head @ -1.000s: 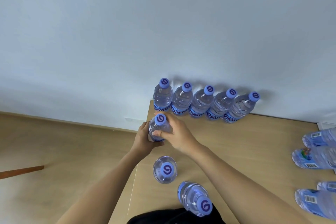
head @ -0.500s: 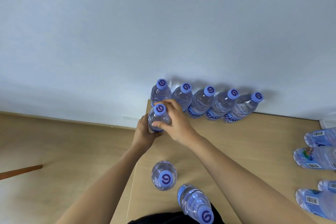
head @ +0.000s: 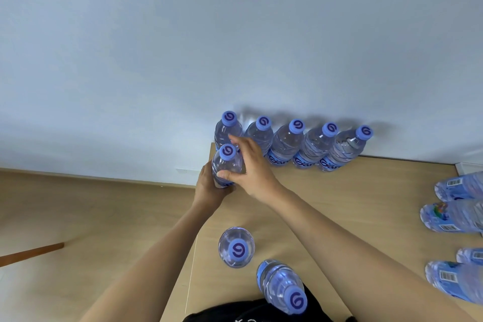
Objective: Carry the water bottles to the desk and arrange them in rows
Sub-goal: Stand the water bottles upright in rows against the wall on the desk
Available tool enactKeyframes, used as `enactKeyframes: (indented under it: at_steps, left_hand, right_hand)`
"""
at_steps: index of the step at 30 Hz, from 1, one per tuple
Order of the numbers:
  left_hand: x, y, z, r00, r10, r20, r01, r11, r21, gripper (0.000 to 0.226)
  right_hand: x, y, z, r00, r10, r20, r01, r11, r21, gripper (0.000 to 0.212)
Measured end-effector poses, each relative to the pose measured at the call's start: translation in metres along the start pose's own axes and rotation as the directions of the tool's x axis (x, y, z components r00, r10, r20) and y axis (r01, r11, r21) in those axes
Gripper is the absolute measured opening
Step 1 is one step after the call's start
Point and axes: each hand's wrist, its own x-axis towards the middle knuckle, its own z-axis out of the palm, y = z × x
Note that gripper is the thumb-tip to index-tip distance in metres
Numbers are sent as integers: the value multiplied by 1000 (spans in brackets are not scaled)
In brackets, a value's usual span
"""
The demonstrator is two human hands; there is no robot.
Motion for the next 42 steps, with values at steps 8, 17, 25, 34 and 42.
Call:
enactKeyframes:
  at_steps: [8, 17, 25, 34, 42]
  left_hand:
    - [-51, -6, -17, 986, -139, -96, 136, 990, -35, 45]
    - [-137, -18, -7, 955, -209, -213, 168, 967, -193, 19]
    - [-197, -20, 2, 929, -233, -289, 164, 956, -245, 19]
    - [-213, -10, 5, 971, -203, -122, 183, 970, -160, 54]
    - [-198, 17, -21, 999, -50, 21, 52, 991, -125, 67]
  right_hand:
    - [-60, -10, -16, 994, 106, -1, -103, 967, 234, 26]
    - [-129, -12, -21, 916, 34, 399, -113, 978, 177, 48]
    - [-136, -25, -10, 912, -15, 411, -31, 994, 106, 63]
    - [-126, -22, 4, 925, 62, 376, -113, 987, 115, 35]
    - [-120, -56, -21, 975, -6, 221, -69, 942, 328, 12]
